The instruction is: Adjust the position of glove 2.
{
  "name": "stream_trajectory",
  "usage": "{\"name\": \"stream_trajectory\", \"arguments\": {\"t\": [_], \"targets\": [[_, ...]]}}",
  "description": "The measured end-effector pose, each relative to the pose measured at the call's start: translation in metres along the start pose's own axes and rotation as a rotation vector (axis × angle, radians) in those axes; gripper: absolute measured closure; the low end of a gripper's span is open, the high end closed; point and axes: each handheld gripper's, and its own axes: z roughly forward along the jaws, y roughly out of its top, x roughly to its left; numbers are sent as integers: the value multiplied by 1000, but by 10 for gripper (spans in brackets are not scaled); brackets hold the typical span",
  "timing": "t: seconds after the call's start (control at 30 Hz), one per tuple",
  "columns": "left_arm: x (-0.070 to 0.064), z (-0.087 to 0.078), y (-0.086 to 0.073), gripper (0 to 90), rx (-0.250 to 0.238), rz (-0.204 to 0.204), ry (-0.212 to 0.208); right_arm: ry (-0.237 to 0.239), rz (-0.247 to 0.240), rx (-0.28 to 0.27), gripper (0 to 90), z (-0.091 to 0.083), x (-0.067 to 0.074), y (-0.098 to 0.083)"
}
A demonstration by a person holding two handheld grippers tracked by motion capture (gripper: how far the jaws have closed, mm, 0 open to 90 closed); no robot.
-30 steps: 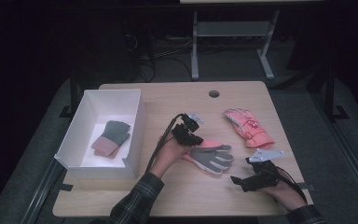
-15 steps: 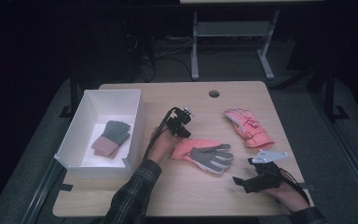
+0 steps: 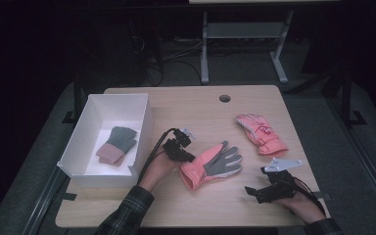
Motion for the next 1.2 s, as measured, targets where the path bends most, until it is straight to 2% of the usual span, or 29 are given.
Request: {"name": "stream_trajectory", "arguments": {"t": [0.03, 0.07, 0.1, 0.2, 0.3, 0.43, 0.47, 0.6, 0.63, 0.73, 0.9, 1.07, 1.2], "targets": [[0, 0, 0, 897, 0, 0, 0, 0, 0, 0, 28, 0, 0, 0], [-4, -1, -7, 897, -3, 4, -17, 23, 29, 7, 28, 0, -2, 1], [-4, -1, -7, 897, -3, 4, -17, 23, 29, 7, 28, 0, -2, 1], [-13, -3, -18, 897, 13, 30, -39, 14, 13, -4, 28, -1, -2, 2], [-20, -5, -24, 897, 6, 40, -69, 6, 10, -25, 28, -1, -2, 2], [-28, -5, -28, 897, 5, 63, -88, -4, 5, -15, 28, -2, 0, 3], [-33, -5, -28, 897, 7, 83, -101, -4, 0, -13, 28, -3, 0, 3], [-45, -2, -25, 897, 13, 133, -127, -35, -5, 17, 28, -7, -1, 3], [-49, 0, -24, 897, 12, 137, -136, -30, -2, 37, 28, -9, -2, 4], [-59, 4, -20, 897, 12, 169, -148, -14, 1, 36, 29, -15, -4, 6], [-75, 12, -14, 897, 16, 212, -170, -4, 4, 68, 29, -15, -3, 5], [-85, 21, -7, 897, 22, 242, -187, 2, 14, 60, 29, -21, -3, 4], [-91, 26, 0, 897, 25, 260, -194, 7, -2, 51, 28, -25, -3, 2]]}}
